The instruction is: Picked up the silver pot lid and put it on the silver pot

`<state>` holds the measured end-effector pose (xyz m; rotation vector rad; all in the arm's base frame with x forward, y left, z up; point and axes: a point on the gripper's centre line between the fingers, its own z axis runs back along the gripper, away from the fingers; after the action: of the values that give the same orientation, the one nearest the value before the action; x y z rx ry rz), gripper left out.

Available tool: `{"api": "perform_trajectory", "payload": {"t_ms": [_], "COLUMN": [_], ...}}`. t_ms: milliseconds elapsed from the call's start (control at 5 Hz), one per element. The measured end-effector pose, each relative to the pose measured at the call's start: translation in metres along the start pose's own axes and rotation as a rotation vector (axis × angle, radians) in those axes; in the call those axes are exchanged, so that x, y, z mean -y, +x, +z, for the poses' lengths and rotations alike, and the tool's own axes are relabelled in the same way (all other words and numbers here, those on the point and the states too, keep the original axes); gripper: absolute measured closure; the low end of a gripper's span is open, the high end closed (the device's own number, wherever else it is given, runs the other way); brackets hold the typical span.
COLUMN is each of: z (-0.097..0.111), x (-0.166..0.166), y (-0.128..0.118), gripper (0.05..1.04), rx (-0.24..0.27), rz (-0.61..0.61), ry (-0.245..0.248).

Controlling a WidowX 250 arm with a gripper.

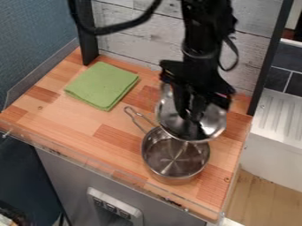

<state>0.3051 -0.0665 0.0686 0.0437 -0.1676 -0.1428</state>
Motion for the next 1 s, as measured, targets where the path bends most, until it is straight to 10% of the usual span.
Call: {"api": "perform_trajectory", "payload": {"t_ms": [1000], "z": [-0.033], "x": [0.004], "y": [-0.038], "gripper": [0.799], "rx": [-0.119], "rz": [0.009], "ry": [-0.001]}}
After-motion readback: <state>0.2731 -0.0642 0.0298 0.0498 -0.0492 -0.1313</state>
